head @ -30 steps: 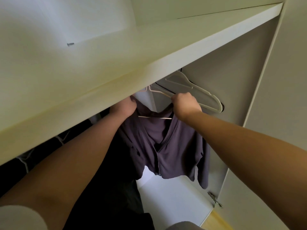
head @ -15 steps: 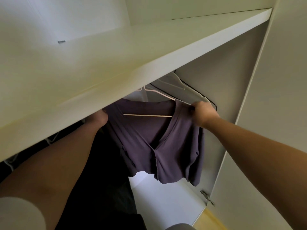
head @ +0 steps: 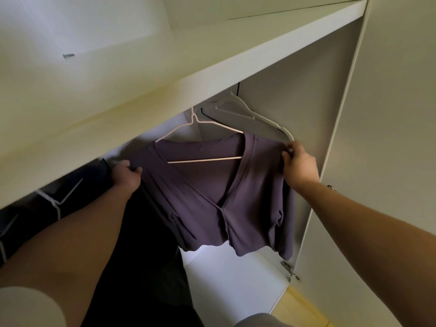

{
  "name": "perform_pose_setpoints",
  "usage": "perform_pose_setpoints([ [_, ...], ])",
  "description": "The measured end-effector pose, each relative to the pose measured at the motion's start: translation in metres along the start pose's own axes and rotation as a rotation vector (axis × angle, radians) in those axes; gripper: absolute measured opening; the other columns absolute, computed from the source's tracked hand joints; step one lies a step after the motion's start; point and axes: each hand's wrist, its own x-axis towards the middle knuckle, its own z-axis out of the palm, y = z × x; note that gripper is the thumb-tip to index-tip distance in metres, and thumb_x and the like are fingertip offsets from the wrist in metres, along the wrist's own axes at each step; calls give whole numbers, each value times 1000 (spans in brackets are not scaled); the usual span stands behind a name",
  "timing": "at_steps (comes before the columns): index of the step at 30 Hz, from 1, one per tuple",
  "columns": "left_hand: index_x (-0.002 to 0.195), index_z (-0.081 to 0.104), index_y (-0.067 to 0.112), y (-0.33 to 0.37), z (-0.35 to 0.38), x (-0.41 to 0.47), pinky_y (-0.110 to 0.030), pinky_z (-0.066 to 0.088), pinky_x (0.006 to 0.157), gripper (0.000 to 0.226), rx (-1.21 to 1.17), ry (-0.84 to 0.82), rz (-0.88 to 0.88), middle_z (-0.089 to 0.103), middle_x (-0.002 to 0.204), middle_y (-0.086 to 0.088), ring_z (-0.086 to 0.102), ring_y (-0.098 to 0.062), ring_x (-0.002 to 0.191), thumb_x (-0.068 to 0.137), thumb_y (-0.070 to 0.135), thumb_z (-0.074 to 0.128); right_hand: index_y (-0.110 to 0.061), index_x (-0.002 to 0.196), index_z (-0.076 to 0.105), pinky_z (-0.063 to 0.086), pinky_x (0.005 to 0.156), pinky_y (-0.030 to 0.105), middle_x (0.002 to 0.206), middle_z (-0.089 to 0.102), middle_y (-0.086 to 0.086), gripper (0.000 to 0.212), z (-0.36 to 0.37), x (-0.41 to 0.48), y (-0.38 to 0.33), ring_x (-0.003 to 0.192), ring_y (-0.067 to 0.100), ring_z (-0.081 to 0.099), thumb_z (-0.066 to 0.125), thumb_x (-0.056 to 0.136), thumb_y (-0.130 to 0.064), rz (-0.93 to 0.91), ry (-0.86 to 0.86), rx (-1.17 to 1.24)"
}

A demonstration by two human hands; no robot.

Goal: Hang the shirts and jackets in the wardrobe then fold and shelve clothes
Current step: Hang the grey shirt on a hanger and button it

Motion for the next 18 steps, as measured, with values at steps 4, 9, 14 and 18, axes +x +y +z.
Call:
perform_pose_setpoints([
  [4,127,57,-9,-4,-1,0,-39,41,101,34,51,18,19,58,131,-28,54,-42,123,101,14,55,-17,122,56,39,75,29,109,68,21,23,2,-2,0,97,42,62,50,99,-15,-29,26,5],
  [9,94,48,2,-12,1,-3,-35,36,75,18,61,84,62,53,94,-27,54,-36,92,106,14,40,-20,120,60,48,79,37,102,68,23,23,3,-4,-1,94,42,62,47,100,-20,-30,16,-34],
  [14,66,35,12,-22,6,1,-26,22,67,36,99,37,-13,39,71,-8,39,-23,83,93,-10,41,-12,111,64,45,73,39,98,67,23,23,3,-5,-1,89,44,60,45,101,-17,-130,8,-160],
  [18,63,39,11,-19,5,0,-33,41,76,36,148,-63,-42,50,78,-20,60,-43,99,92,-10,45,-8,114,63,35,68,35,103,61,22,25,3,-3,-6,89,45,58,44,101,-15,-185,28,-281],
])
